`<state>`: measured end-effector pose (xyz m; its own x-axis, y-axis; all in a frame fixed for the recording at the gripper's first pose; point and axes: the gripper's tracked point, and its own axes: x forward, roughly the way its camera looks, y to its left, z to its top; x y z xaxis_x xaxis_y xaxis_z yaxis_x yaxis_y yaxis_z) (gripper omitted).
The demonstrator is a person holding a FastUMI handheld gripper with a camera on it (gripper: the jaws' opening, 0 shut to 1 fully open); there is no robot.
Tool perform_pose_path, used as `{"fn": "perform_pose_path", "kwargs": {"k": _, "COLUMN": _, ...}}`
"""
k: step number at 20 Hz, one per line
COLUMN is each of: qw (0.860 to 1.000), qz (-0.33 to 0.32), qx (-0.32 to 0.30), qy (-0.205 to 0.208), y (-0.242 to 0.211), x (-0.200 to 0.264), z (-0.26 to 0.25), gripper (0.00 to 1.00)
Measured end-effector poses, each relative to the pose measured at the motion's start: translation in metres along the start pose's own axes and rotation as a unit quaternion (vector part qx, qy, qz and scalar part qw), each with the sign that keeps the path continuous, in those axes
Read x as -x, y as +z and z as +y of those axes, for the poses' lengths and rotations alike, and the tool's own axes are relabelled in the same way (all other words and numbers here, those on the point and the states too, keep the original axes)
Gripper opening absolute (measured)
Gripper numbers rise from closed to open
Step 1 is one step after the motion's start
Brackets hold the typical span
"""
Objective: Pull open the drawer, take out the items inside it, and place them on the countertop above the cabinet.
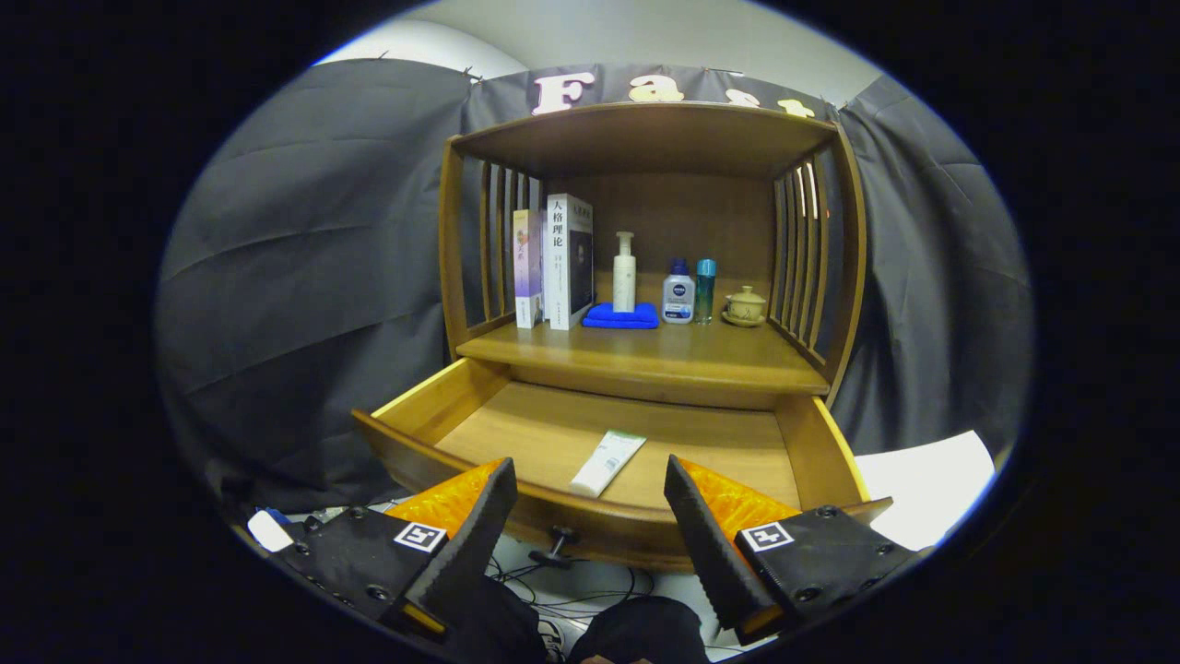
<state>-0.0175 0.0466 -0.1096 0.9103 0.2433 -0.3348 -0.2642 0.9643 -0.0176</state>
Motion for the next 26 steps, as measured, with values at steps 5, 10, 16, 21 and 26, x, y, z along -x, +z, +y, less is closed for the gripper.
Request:
{"fn": "perform_pose_path", "kwargs": {"k": 5, "qw": 0.998, "qz": 0.05, "qx": -0.006, "qy": 0.029, "y": 0.024, "x": -0.048, "z": -0.004, "gripper": 1.0}}
{"fn": "perform_pose_path", "kwargs": {"k": 10, "qw": 0.99, "qz": 0.131, "qx": 0.032, "qy": 0.048, "y": 0.014, "x": -0.115, "z": 0.003, "gripper": 0.99}}
{"fn": "perform_pose_path", "kwargs": {"k": 16, "qw": 0.95, "qz": 0.297, "qx": 0.018, "qy": 0.095, "y": -0.034, "x": -0.156, "z": 0.026, "gripper": 0.99}}
{"fn": "perform_pose_path", "kwargs": {"k": 21, "qw": 0.924, "qz": 0.372, "qx": 0.002, "qy": 0.087, "y": -0.06, "x": -0.175, "z": 0.022, "gripper": 0.99}}
{"fn": "perform_pose_path", "kwargs": {"k": 26, "qw": 0.901, "qz": 0.426, "qx": -0.018, "qy": 0.074, "y": -0.084, "x": -0.19, "z": 0.007, "gripper": 0.98}}
